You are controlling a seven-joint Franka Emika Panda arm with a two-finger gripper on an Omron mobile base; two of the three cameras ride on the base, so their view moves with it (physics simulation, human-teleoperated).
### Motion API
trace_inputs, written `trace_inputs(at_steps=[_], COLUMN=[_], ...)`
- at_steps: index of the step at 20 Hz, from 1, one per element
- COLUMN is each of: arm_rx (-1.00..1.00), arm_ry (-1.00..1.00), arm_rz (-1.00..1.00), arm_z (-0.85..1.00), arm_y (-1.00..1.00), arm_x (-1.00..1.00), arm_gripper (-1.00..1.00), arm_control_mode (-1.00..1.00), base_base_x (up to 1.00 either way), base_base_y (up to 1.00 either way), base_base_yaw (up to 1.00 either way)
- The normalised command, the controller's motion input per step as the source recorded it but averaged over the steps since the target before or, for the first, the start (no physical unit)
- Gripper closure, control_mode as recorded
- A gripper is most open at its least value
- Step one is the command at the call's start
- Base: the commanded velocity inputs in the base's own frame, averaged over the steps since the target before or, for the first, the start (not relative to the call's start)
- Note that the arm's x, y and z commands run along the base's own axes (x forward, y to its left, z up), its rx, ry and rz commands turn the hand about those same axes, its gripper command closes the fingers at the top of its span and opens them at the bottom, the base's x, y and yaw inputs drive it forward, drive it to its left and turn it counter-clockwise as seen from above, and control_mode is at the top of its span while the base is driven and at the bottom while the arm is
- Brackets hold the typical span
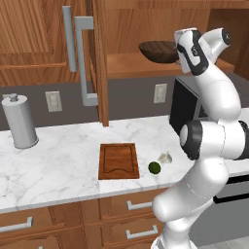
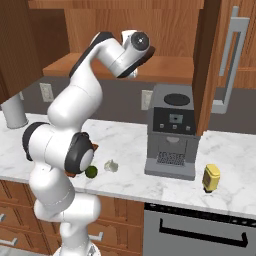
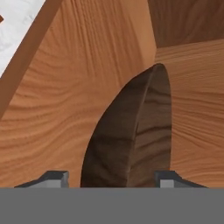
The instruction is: Open the cabinet. Place the bowl and condiment on the counter. Then place the lime and garlic on the cutting board.
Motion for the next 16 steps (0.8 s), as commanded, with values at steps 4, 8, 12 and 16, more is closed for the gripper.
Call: trace_inputs(at_steps=[4,8,12,16], arm_rx=[0.0,0.0,0.0,0.0], arm_ry=[0.02,0.01,-0.01,-0.02], arm_rz=[0.0,0.0,0.0,0.0], arm_z=[-0.01,-0.01,0.0,0.0], arm_y=[0.0,0.0,0.0,0.0], arm_x=[0.05,0.0,-0.01,-0.18], arm_gripper=[1.0,1.0,1.0,1.0], arm_control_mode=[-1.0,-1.0,-1.0,-1.0], base_base_x=[0.0,0.0,0.0,0.0], base_base_y=[0.0,0.0,0.0,0.0], base_base_yaw=[0.0,0.0,0.0,0.0])
